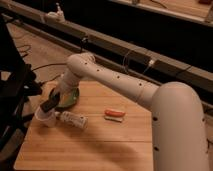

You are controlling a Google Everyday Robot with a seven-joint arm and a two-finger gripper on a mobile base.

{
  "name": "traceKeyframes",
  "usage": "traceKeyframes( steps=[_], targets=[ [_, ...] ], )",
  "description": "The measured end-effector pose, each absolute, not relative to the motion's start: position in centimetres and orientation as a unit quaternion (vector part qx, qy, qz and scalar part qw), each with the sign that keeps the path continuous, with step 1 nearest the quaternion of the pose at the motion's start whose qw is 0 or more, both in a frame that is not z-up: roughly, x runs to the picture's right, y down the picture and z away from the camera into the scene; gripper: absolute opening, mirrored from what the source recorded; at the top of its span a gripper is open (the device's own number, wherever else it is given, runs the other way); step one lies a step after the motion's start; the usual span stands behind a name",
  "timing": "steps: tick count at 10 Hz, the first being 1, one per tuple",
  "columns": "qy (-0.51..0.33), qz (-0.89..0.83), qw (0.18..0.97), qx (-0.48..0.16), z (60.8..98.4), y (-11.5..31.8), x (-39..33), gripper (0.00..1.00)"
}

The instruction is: Place the eraser in the ceramic cup

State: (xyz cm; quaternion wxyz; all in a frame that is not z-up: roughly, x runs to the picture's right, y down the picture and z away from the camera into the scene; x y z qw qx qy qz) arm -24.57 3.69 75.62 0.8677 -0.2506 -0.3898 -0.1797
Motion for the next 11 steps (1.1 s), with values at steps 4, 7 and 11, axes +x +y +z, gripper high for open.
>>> traceKeyframes(
  steps=[4,7,11],
  targets=[
    [-0.417,-0.193,0.847,-0.268,76.6,5.0,-27.7,0.67],
    [-0.422,-0.195,0.841,-0.277,77.2,5.7,-27.9,0.76],
    [-0.416,-0.197,0.842,-0.281,77.4,6.1,-27.2,0.76]
  ],
)
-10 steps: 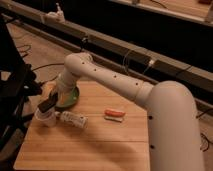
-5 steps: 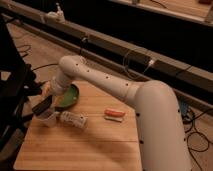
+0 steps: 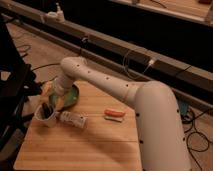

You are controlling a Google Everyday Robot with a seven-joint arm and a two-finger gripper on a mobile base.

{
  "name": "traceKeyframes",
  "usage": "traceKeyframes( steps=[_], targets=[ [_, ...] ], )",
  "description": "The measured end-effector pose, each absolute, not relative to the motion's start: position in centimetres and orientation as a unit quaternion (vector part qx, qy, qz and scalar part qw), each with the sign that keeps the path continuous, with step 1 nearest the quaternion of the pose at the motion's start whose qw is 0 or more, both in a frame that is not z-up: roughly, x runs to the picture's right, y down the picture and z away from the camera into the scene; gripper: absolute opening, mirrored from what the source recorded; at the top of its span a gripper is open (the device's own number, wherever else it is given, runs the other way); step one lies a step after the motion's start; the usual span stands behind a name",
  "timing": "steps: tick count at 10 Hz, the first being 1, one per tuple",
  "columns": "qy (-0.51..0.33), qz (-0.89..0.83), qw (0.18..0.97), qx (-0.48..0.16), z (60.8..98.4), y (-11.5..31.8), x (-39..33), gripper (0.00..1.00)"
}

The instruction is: Place the eraser in the ceramic cup

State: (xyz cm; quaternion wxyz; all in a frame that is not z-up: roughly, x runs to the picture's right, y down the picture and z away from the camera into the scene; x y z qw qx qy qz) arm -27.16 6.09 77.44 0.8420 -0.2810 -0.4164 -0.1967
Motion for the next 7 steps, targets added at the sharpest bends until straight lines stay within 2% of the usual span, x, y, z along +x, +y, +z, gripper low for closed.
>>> traceKeyframes(
  steps=[7],
  targets=[
    [-0.413,-0.185,0.851,-0.266,77.1,4.8,-26.0,0.76]
  ],
)
